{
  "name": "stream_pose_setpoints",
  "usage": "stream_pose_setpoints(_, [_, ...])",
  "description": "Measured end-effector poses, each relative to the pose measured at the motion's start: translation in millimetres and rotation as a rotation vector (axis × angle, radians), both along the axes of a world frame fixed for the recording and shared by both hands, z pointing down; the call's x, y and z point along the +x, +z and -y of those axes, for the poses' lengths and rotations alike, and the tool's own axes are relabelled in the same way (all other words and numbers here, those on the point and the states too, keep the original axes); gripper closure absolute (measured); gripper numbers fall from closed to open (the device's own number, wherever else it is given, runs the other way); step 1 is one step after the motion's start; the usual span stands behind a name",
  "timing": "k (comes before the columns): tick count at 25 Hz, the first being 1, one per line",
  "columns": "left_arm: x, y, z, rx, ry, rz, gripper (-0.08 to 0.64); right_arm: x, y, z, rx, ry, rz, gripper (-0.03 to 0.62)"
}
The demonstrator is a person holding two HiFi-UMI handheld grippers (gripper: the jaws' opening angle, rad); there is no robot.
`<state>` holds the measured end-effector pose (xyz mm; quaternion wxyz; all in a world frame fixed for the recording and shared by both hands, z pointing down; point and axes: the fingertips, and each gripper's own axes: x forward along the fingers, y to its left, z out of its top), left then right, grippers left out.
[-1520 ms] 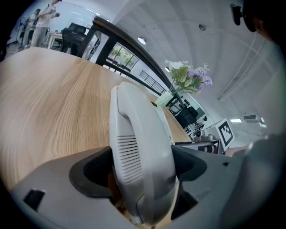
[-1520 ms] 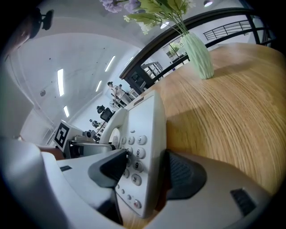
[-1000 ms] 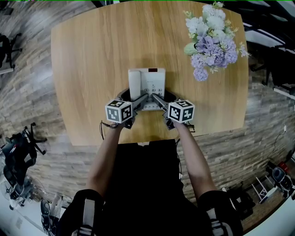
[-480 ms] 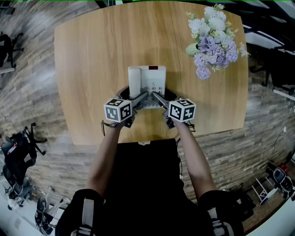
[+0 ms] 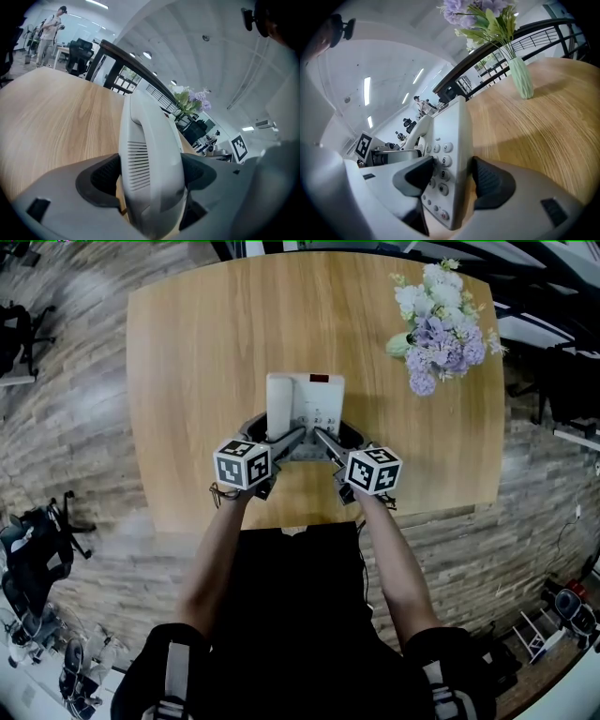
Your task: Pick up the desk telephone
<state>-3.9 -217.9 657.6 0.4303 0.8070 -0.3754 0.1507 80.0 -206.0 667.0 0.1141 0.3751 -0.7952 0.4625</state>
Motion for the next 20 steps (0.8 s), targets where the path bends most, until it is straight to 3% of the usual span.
stream_pose_setpoints(9, [-25, -17, -19, 0.023, 0.002, -0.017, 0.155, -25, -22, -18, 0.083, -0.002, -0.035, 0.327])
stream_pose_setpoints(20, [-54, -37, -43, 0.068, 0.1, -0.01, 0.158, -55, -39, -52, 0.136, 0.063, -0.05, 0.327])
